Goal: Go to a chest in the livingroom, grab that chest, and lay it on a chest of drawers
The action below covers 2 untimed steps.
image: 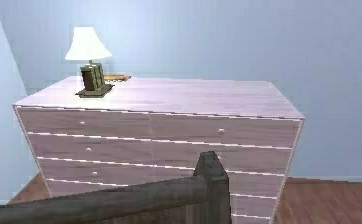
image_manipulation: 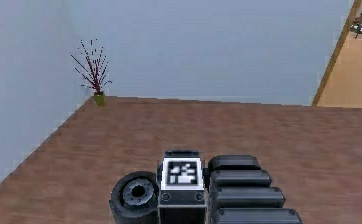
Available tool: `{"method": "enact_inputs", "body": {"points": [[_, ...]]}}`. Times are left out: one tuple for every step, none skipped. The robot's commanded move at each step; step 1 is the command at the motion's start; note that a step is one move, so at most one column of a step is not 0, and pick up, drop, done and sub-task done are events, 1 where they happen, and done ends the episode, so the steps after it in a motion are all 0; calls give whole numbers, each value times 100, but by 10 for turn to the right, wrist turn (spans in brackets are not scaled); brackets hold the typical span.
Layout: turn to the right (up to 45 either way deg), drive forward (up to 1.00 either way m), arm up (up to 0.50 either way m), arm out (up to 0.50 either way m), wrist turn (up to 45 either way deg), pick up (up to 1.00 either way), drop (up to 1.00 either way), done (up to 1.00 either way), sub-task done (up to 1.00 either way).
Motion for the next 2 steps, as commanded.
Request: {"method": "enact_inputs", "body": {"points": [[-210,0,0,0,0,0,0,0,0],[0,50,0,0,0,0,0,0,0]]}}
